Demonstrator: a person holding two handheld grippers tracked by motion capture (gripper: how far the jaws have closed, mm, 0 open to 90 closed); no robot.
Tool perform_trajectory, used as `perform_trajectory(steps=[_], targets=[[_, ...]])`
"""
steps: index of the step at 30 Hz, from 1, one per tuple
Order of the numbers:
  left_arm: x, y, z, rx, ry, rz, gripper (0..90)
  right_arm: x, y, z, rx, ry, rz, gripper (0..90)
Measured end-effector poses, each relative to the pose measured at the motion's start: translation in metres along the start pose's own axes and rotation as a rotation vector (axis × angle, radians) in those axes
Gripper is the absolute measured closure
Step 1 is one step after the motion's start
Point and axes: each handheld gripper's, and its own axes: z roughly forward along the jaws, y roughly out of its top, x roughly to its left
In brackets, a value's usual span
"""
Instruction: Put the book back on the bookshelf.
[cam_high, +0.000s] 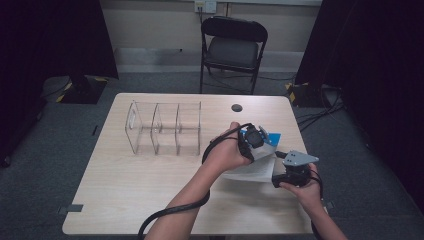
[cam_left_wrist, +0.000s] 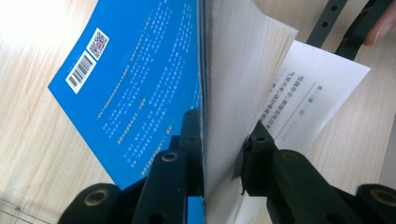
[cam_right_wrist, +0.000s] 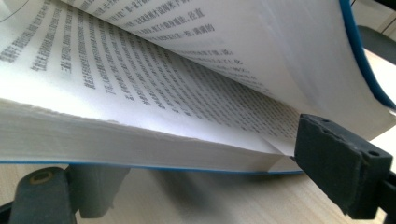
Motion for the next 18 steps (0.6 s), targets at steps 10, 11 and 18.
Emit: perform_trajectory(steps=[10, 11, 18], targets=[[-0.0017, 0.0032, -0.0052, 0.001, 0.006, 0.01, 74.4, -0.0013, 0.0051, -0.0027, -0.011, 0.004, -0.039, 12.6], [-0.002, 0.0037, -0.0058, 0.0, 0.008, 0.007, 74.5, -0.0012, 0.0054, -0.0031, -0.013, 0.004, -0.039, 12.6], [-0.0041, 0.0055, -0.0061, -0.012, 0.012, 0.018, 74.2, -0.0023, 0.0063, -0.0059, -0.026, -0.006, -0.042, 12.6]])
